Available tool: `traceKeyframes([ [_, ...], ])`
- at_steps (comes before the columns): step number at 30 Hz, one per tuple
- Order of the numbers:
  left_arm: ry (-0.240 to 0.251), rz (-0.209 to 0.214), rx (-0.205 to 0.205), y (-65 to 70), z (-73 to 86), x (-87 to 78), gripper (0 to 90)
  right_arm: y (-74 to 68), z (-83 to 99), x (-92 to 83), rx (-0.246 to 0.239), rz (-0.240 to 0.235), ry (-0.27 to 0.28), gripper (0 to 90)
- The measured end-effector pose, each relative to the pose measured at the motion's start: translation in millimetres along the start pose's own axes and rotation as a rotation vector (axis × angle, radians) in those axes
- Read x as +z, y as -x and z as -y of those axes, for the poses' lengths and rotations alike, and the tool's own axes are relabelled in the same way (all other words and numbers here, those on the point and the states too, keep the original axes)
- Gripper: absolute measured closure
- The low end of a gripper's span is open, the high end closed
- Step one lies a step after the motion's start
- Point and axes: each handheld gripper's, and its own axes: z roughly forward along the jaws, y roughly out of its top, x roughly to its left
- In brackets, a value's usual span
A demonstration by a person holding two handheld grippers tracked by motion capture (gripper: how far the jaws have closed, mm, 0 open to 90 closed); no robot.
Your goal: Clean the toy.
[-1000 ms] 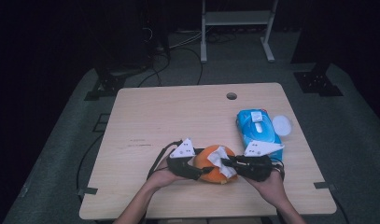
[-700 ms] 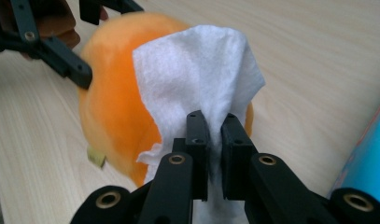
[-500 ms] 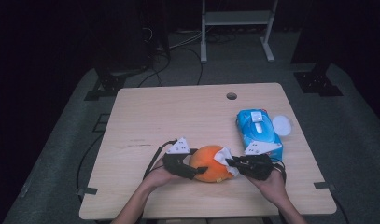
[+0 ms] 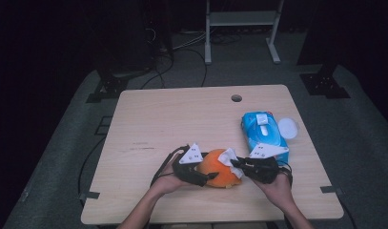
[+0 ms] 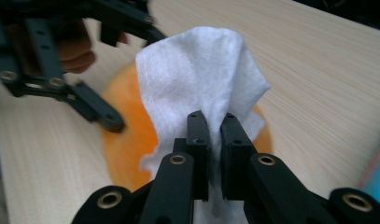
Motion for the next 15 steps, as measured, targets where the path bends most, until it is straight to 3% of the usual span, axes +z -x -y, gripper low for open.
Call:
traceKeyframes([
  [1, 0.0, 0.0, 0.0, 0.0, 0.0, 0.0, 26.2, 0.0, 0.0, 0.0, 0.0, 0.0, 0.0, 83.3],
  [2, -0.004, -0.005, 0.022, 3.3, -1.8, 1.4, 26.1, -13.1, -5.0, 1.8, -0.042, -0.039, 0.013, 83.2],
  [3, -0.002, -0.008, 0.025, 5.1, -2.4, 2.0, 26.1, -17.3, -7.2, 2.7, -0.055, -0.055, 0.019, 83.2],
  [5, -0.006, -0.011, 0.034, 5.9, -3.0, 1.9, 26.1, -22.4, -9.9, 3.9, -0.081, -0.06, 0.02, 83.2],
  [6, -0.004, -0.012, 0.03, 5.7, -2.7, 1.5, 25.6, -25.1, -11.8, 5.2, -0.099, -0.04, 0.015, 83.3],
  [8, 0.0, -0.002, 0.035, 4.0, -1.2, 0.7, 22.8, -17.9, -9.3, 5.3, -0.07, -0.048, 0.01, 83.2],
  [9, 0.012, 0.026, 0.017, 0.8, 0.5, -0.1, 19.6, -13.4, -6.6, 4.9, -0.049, -0.046, 0.001, 83.2],
  [11, 0.023, 0.039, 0.003, -1.2, 1.2, -1.1, 16.2, -10.9, -5.1, 4.4, -0.039, -0.045, -0.003, 83.2],
  [15, 0.034, 0.083, -0.068, -11.0, 9.4, -0.5, 11.0, -5.9, -1.5, 2.1, -0.019, -0.043, -0.006, 83.2],
])
